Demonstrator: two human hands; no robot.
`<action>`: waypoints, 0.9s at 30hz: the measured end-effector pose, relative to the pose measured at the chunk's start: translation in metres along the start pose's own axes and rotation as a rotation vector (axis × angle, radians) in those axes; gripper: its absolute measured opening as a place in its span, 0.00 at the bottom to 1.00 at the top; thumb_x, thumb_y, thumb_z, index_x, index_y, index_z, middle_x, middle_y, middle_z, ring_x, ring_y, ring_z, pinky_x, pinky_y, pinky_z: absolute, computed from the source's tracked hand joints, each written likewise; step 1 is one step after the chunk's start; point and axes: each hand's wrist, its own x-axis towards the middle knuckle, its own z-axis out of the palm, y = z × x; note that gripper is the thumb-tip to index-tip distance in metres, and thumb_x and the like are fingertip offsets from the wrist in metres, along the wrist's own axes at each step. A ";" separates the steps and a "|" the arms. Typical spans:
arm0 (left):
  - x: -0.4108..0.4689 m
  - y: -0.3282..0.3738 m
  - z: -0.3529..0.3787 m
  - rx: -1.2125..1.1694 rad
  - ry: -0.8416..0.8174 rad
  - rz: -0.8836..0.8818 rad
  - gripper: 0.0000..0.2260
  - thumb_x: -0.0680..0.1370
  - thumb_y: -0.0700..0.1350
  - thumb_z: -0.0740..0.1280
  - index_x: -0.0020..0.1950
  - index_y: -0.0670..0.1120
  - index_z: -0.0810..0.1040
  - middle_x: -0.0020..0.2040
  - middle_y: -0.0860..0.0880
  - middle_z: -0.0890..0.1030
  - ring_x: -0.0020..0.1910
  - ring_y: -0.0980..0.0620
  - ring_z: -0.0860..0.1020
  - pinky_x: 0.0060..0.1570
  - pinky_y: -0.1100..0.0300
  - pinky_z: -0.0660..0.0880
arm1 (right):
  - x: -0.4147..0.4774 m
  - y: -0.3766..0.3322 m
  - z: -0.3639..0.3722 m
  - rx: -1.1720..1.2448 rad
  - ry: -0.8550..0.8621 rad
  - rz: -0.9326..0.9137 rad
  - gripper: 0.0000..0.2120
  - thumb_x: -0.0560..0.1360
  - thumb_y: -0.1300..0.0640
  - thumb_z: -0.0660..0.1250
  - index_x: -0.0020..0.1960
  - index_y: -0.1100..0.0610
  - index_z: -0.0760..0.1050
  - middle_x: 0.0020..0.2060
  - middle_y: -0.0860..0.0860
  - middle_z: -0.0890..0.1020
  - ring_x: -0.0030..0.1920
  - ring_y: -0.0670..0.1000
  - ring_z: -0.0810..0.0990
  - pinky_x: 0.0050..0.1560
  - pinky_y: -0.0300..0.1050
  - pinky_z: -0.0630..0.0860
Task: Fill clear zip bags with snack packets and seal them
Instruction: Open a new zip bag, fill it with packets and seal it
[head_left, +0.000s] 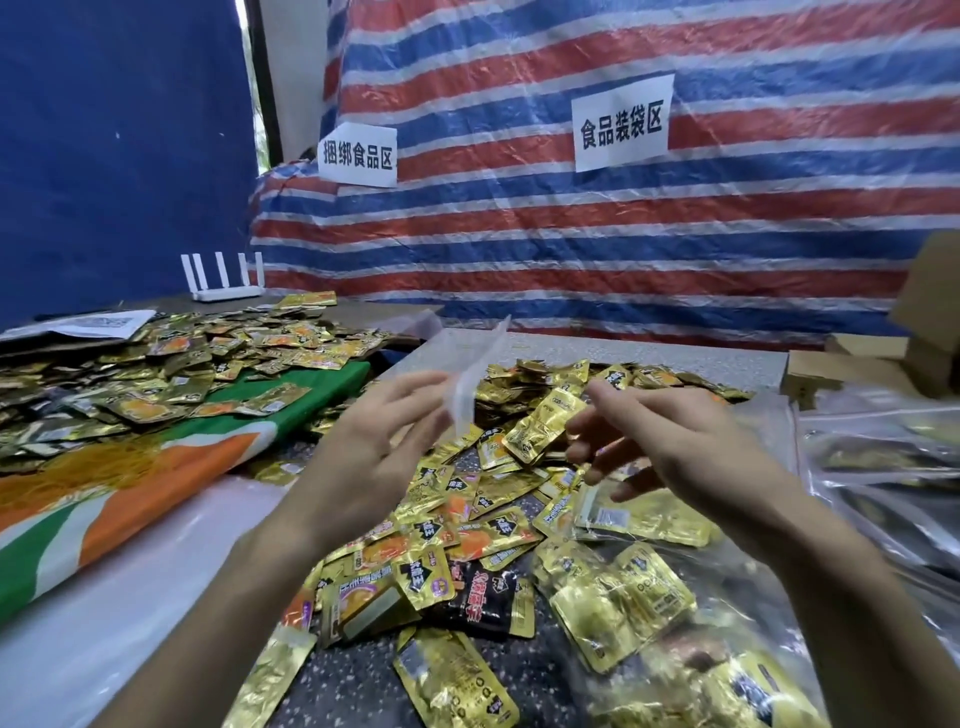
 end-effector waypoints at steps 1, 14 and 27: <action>0.005 0.008 0.007 -0.034 -0.037 0.033 0.16 0.81 0.59 0.56 0.63 0.58 0.77 0.66 0.64 0.73 0.65 0.65 0.71 0.62 0.59 0.72 | 0.000 -0.001 0.000 0.047 0.000 0.036 0.28 0.71 0.35 0.61 0.50 0.59 0.82 0.42 0.53 0.87 0.40 0.51 0.84 0.38 0.44 0.79; 0.057 0.035 0.025 -0.301 -0.522 0.073 0.20 0.73 0.54 0.74 0.64 0.62 0.79 0.61 0.62 0.80 0.61 0.59 0.77 0.60 0.61 0.76 | -0.008 -0.011 -0.022 0.226 0.050 0.103 0.08 0.74 0.62 0.70 0.42 0.67 0.83 0.35 0.61 0.83 0.32 0.52 0.81 0.29 0.39 0.77; 0.056 0.050 0.042 -0.492 -0.420 0.013 0.17 0.79 0.52 0.67 0.39 0.40 0.78 0.32 0.48 0.76 0.31 0.53 0.74 0.32 0.63 0.69 | -0.006 -0.013 0.003 0.078 -0.054 0.063 0.13 0.62 0.51 0.78 0.31 0.61 0.82 0.27 0.58 0.82 0.25 0.50 0.75 0.24 0.36 0.71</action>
